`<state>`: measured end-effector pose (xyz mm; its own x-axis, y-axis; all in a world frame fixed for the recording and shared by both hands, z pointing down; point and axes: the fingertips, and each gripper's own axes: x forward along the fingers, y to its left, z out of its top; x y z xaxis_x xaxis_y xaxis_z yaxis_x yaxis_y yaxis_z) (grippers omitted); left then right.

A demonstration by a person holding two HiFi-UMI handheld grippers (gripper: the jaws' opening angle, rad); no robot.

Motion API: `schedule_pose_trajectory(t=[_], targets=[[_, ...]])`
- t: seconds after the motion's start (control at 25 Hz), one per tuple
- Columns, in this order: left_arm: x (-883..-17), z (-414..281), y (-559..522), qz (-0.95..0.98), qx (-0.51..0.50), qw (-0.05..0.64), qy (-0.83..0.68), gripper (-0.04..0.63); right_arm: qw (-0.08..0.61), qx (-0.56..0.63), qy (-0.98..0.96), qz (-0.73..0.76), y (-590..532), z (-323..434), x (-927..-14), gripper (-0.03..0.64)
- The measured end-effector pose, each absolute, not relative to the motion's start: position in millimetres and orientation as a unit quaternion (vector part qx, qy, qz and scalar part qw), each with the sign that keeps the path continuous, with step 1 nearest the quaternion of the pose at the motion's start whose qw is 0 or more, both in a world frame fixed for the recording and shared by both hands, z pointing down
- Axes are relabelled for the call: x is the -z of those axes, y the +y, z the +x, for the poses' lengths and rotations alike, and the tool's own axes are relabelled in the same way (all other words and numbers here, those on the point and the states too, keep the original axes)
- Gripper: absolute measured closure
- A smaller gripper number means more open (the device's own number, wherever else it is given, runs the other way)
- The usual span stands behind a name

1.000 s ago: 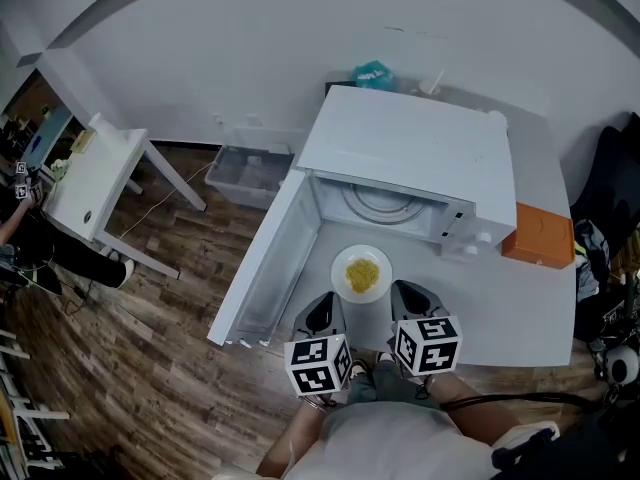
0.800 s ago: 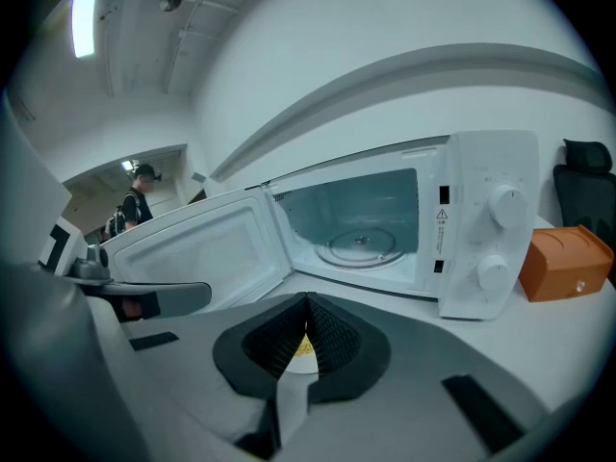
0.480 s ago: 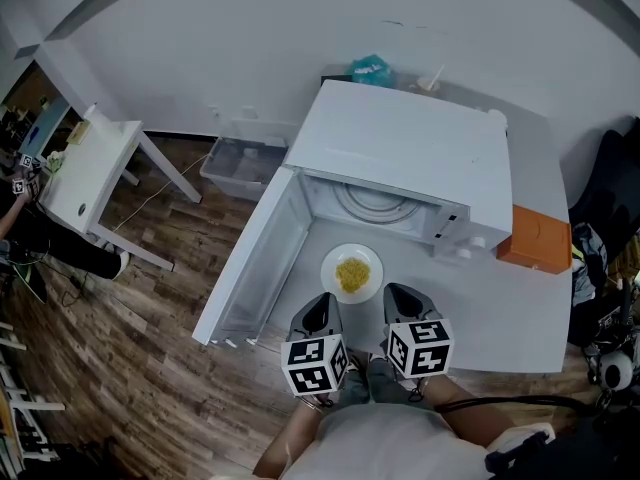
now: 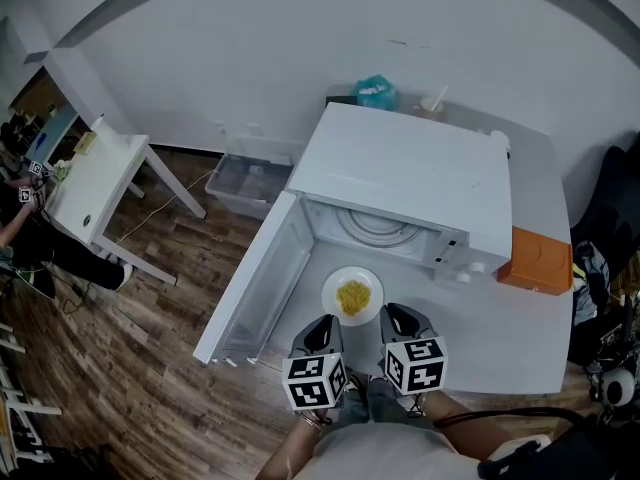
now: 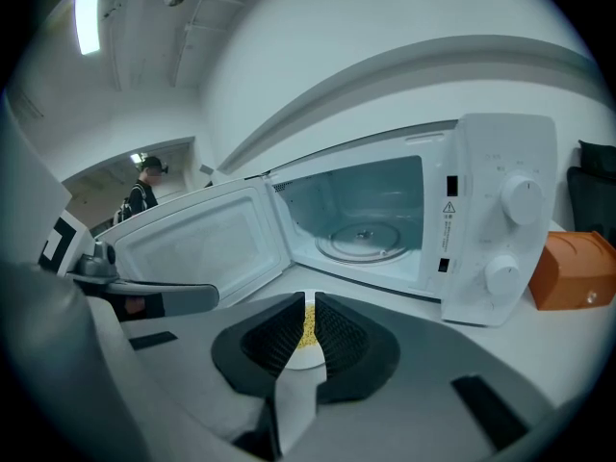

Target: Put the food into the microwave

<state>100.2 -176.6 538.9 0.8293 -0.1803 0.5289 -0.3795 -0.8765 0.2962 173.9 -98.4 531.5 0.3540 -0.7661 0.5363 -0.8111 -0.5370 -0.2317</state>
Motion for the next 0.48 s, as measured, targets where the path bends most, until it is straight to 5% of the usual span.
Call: schedule_pose_trajectory(t=[0.12, 0.48], targets=[[-546, 102, -176, 0.932, -0.261, 0.205, -0.145, 0.531, 0.039, -0.316, -0.478, 0.819, -99, 176, -539, 0.594], [-575, 106, -186, 0.920, -0.293, 0.209, -0.158, 0.525, 0.038, -0.343, -0.464, 0.816, -100, 194, -568, 0.581]])
